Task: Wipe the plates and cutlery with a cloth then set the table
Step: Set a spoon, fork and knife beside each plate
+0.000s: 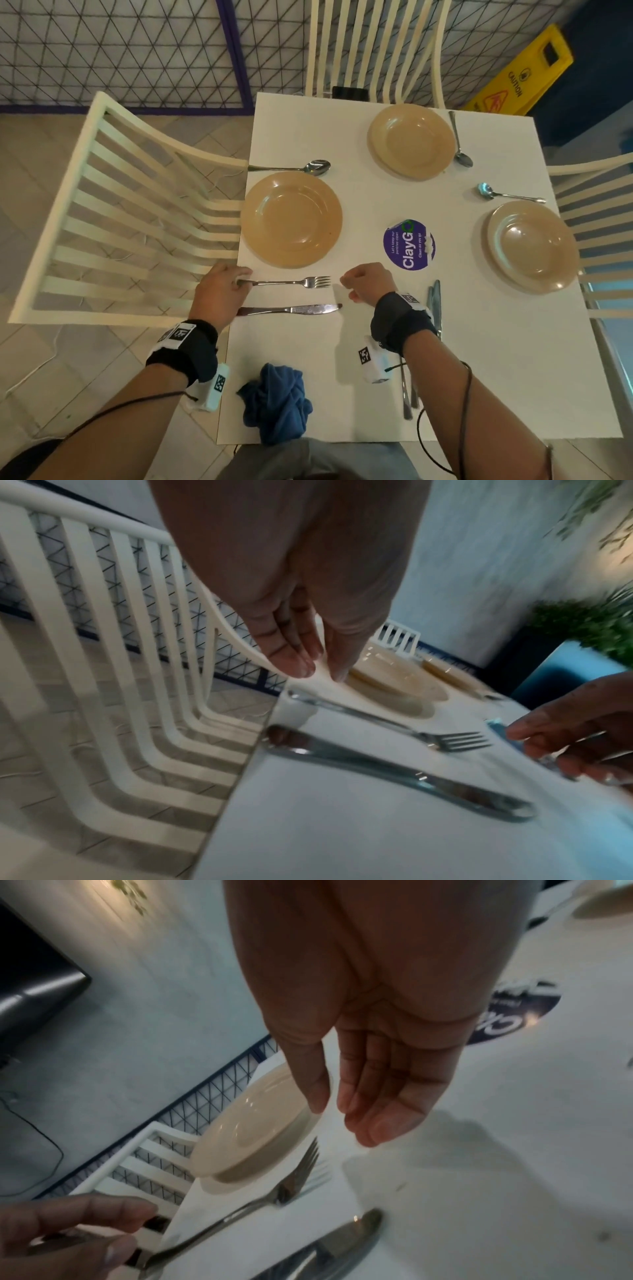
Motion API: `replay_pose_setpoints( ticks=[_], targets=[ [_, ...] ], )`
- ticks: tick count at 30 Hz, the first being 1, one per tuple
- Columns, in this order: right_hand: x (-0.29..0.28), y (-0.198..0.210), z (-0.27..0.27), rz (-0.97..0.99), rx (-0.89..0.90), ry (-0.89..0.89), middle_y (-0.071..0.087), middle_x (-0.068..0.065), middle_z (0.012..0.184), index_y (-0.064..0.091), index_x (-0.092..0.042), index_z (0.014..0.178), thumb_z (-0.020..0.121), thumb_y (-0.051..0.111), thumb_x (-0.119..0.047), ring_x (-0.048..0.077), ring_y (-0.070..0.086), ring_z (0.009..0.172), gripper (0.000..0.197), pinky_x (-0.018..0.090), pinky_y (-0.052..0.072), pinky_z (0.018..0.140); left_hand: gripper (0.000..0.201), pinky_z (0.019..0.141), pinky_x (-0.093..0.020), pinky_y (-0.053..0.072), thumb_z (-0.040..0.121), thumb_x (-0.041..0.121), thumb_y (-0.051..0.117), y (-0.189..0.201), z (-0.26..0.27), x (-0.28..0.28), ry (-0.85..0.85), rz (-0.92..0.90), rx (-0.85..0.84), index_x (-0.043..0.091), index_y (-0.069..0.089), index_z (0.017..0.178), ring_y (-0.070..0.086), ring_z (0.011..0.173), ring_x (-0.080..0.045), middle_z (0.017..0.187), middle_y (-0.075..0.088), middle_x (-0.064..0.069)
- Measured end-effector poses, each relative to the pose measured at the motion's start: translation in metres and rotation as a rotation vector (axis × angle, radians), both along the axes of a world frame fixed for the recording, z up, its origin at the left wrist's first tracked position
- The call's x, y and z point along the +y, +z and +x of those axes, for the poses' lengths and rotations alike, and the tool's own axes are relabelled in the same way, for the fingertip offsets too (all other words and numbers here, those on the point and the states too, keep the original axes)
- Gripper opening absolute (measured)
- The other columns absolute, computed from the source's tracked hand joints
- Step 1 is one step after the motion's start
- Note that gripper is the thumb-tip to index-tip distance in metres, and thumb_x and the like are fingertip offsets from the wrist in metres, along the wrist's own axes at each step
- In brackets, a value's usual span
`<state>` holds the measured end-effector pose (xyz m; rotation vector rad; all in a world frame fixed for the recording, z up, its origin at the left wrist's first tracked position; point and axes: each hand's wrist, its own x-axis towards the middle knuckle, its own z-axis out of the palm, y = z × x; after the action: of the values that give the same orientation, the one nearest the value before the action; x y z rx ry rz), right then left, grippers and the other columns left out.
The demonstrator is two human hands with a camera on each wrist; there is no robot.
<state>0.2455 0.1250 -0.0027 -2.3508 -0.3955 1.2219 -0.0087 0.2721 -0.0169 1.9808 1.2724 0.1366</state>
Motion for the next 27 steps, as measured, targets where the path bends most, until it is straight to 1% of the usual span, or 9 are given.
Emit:
replay_pose_setpoints(
  ticks=[2,4,7,9,11,15,19,22,27],
  targets=[
    [-0.02,0.01,0.013,0.081,-0.031,-0.052,0.074,0.009,0.089,0.073,-0.01,0.094,0.087,0.072,-0.019,0.018,0.069,0.068,0.012,0.033,0.062,0.076,0.019,0.082,-0.025,0.049,0.091,0.016,0.07,0.016,0.01,-0.016,-0.014,0.007,-0.061,0.023,0.074,0.108,0.058,0.08,-0.008,0.106,0.059,0.009],
    [-0.046,0.018,0.028,0.134,-0.09,-0.072,0.073,0.006,0.089,0.071,-0.012,0.099,0.088,0.071,-0.02,0.017,0.068,0.07,0.013,0.036,0.061,0.08,0.019,0.079,-0.021,0.048,0.091,0.018,0.07,0.028,0.026,-0.039,-0.067,-0.035,-0.109,0.028,0.074,0.106,0.059,0.08,-0.009,0.102,0.06,0.01],
    [-0.085,0.022,0.047,0.115,-0.229,-0.008,0.071,-0.001,0.096,0.072,-0.017,0.104,0.088,0.07,-0.024,0.018,0.068,0.089,0.018,0.036,0.055,0.091,0.016,0.076,-0.017,0.045,0.09,0.021,0.071,0.035,0.057,-0.08,-0.164,-0.101,-0.139,0.033,0.073,0.102,0.059,0.078,-0.006,0.096,0.062,0.013],
    [-0.105,0.021,0.056,0.062,-0.302,0.07,0.07,-0.004,0.098,0.073,-0.021,0.105,0.089,0.069,-0.027,0.016,0.065,0.095,0.018,0.031,0.05,0.093,0.014,0.079,-0.019,0.047,0.09,0.022,0.071,0.032,0.08,-0.107,-0.211,-0.133,-0.153,0.029,0.075,0.101,0.06,0.077,-0.003,0.094,0.065,0.012],
    [-0.119,0.017,0.06,0.024,-0.31,0.156,0.068,-0.005,0.1,0.071,-0.023,0.107,0.09,0.067,-0.029,0.015,0.063,0.096,0.019,0.029,0.048,0.089,0.015,0.082,-0.021,0.047,0.091,0.023,0.068,0.028,0.102,-0.132,-0.283,-0.169,-0.098,0.027,0.075,0.103,0.058,0.078,-0.003,0.094,0.066,0.009],
    [-0.132,0.0,0.068,-0.036,-0.293,0.276,0.063,-0.003,0.113,0.066,-0.027,0.114,0.09,0.063,-0.024,0.018,0.061,0.104,0.024,0.031,0.048,0.089,0.022,0.085,-0.024,0.045,0.092,0.028,0.063,0.015,0.137,-0.173,-0.375,-0.191,0.048,0.027,0.07,0.113,0.058,0.093,-0.012,0.103,0.065,0.007],
    [-0.138,-0.009,0.078,-0.015,-0.29,0.305,0.062,-0.004,0.115,0.062,-0.029,0.116,0.089,0.06,-0.023,0.018,0.059,0.106,0.027,0.033,0.048,0.092,0.035,0.09,-0.024,0.041,0.093,0.035,0.06,0.005,0.163,-0.196,-0.306,-0.234,0.196,0.026,0.06,0.127,0.057,0.102,-0.012,0.113,0.064,0.006],
    [-0.145,-0.009,0.086,0.019,-0.272,0.319,0.06,-0.003,0.119,0.062,-0.027,0.118,0.088,0.057,-0.021,0.019,0.06,0.106,0.031,0.037,0.05,0.094,0.042,0.102,-0.035,0.043,0.092,0.035,0.058,0.002,0.176,-0.207,-0.24,-0.257,0.263,0.027,0.055,0.132,0.057,0.112,-0.018,0.114,0.064,0.004],
    [-0.158,-0.01,0.099,0.046,-0.237,0.347,0.059,0.0,0.126,0.061,-0.025,0.12,0.09,0.058,-0.02,0.02,0.059,0.109,0.031,0.038,0.05,0.097,0.042,0.102,-0.036,0.042,0.094,0.035,0.058,-0.001,0.194,-0.222,-0.182,-0.252,0.306,0.029,0.049,0.135,0.056,0.114,-0.02,0.119,0.062,0.002]
  ],
)
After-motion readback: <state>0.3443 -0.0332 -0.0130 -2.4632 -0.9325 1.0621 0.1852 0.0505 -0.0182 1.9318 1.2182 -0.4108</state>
